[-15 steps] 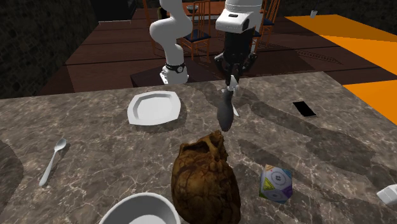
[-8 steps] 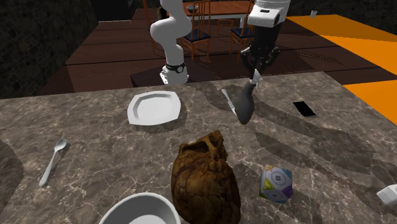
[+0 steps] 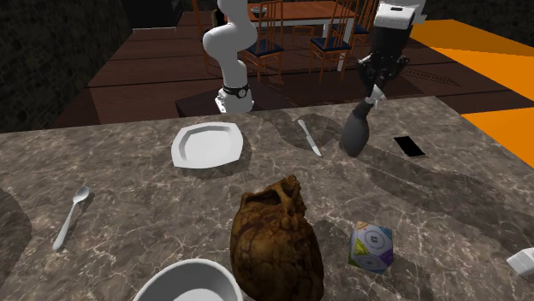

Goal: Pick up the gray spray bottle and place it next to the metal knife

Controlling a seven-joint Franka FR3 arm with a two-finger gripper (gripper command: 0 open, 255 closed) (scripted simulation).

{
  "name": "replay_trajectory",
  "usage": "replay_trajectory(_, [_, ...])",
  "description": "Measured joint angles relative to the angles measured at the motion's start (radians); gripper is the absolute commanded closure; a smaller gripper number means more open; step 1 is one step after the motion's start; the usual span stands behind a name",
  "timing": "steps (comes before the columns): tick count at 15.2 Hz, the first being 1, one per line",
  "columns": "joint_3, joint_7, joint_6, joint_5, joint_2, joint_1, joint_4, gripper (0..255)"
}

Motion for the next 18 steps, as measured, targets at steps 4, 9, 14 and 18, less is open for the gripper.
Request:
replay_trajectory(4, [0.029,0.076,-0.012,-0.005,0.050,0.045,0.060,255])
replay_trajectory(9, [0.033,0.089,0.038,-0.006,0.065,0.052,0.024,255])
replay_trajectory(14, [0.033,0.090,0.100,-0.006,0.075,0.051,-0.028,255])
replay_trajectory(18, [0.033,0.090,0.129,-0.006,0.080,0.051,-0.049,255])
